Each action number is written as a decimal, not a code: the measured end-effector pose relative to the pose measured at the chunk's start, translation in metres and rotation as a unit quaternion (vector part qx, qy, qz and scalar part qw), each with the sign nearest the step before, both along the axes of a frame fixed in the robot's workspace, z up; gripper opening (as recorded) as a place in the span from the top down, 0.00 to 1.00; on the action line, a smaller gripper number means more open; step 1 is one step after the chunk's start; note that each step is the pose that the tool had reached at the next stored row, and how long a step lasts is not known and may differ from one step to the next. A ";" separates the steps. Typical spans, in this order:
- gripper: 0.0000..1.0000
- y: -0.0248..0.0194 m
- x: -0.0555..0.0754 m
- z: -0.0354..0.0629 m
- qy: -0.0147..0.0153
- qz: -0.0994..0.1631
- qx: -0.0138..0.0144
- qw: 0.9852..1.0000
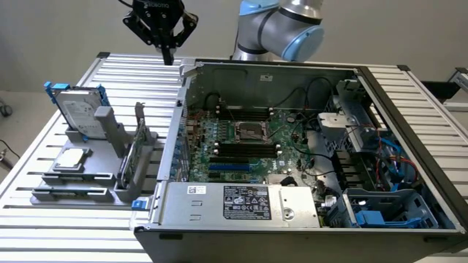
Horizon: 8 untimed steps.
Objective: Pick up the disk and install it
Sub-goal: 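Reach for the disk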
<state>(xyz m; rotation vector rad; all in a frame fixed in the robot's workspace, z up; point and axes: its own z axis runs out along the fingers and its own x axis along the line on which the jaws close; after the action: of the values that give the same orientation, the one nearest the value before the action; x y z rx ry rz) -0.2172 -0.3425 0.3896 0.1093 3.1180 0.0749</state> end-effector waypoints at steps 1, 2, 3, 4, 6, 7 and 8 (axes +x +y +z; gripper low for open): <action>0.89 0.0012 -0.004 -0.0002 0.000 0.000 0.000 1.000; 0.89 0.0022 -0.009 -0.0005 0.000 0.000 0.000 1.000; 0.89 0.0032 -0.013 -0.0008 0.000 0.000 0.000 1.000; 0.89 0.0043 -0.018 -0.0010 0.000 0.000 0.000 1.000; 0.89 0.0062 -0.027 -0.0013 0.000 0.000 0.000 1.000; 0.89 0.0071 -0.032 -0.0015 0.000 0.000 0.000 1.000; 0.89 0.0081 -0.036 -0.0016 0.001 0.000 0.000 1.000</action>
<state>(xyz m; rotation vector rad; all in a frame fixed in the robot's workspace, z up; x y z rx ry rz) -0.2536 -0.3344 0.3880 0.1096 3.1196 0.0747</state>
